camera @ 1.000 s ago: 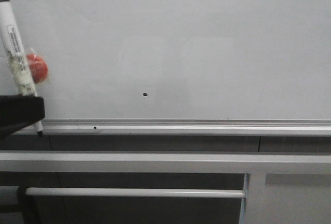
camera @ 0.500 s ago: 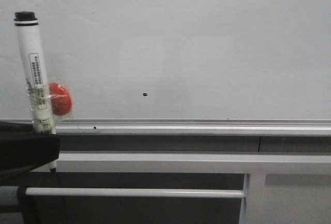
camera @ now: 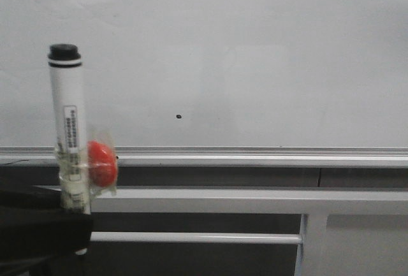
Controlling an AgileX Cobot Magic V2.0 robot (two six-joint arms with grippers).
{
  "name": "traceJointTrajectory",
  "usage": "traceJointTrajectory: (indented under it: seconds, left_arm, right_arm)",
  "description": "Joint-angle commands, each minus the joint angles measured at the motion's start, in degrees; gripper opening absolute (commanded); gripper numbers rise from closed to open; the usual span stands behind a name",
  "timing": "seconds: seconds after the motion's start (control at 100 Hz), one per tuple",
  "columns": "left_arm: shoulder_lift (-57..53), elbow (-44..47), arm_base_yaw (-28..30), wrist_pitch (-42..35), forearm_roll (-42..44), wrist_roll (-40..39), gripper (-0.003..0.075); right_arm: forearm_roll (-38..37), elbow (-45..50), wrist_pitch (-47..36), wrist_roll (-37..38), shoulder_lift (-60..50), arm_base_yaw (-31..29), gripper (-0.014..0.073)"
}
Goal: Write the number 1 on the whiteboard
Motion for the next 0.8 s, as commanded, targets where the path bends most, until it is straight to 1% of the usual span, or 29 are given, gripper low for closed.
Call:
traceJointTrajectory:
  seconds: [0.0,0.06,0.1,0.16,0.24,0.31,0.42,0.52,0.58,0.68,0.79]
  left_arm:
    - [-0.86,-3.32,-0.49,-0.27,3.15,-0.09,-0.002]
    - [-0.86,-5.2,-0.49,1.87,5.16,-1.04,-0.002]
    - [-1.12,-6.55,-0.49,3.7,6.58,-2.12,-0.002]
    - [-2.16,-8.37,-0.49,7.19,8.93,-3.67,-0.002]
    - [-4.71,-11.23,-0.49,14.43,12.91,-5.86,-0.002]
    - [-7.48,-13.63,-0.49,20.13,15.84,-10.33,-0.002]
    - [-12.23,-16.98,-0.58,27.24,22.83,-16.45,-0.002]
    - [-17.21,-18.99,-2.35,34.5,29.04,-21.51,-0.002]
    - [-19.99,-19.54,-4.77,39.39,30.87,-24.22,-0.002]
    - [-23.4,-19.57,-9.09,46.51,30.99,-24.49,-0.002]
    - [-26.18,-19.95,-15.47,54.99,30.82,-24.49,-0.002]
  right_arm:
    - [13.34,-1.7,1.19,-17.93,2.6,0.2,-0.0064]
    - [18.55,-1.7,4.27,-26.32,3.79,0.2,-0.0063]
    - [20.6,-1.7,6.51,-30.56,4.78,0.33,-0.0063]
    - [21.03,-1.7,7.49,-33.03,5.98,1.36,-0.0063]
    - [21.03,-1.7,7.27,-35.24,6.87,3.51,-0.0063]
    - [21.03,-1.7,7.14,-38.03,7.85,5.96,-0.0063]
    - [21.03,-1.7,5.76,-38.63,10.17,11.92,-0.0063]
    - [19.39,-1.7,4.34,-40.86,12.73,18.31,-0.0063]
    - [18.32,-1.7,2.64,-41.16,14.35,22.07,-0.0063]
    - [15.9,-1.7,-1.83,-41.16,16.01,28.11,-0.0063]
    - [15.51,-1.7,-9.21,-41.16,16.44,31.26,-0.0062]
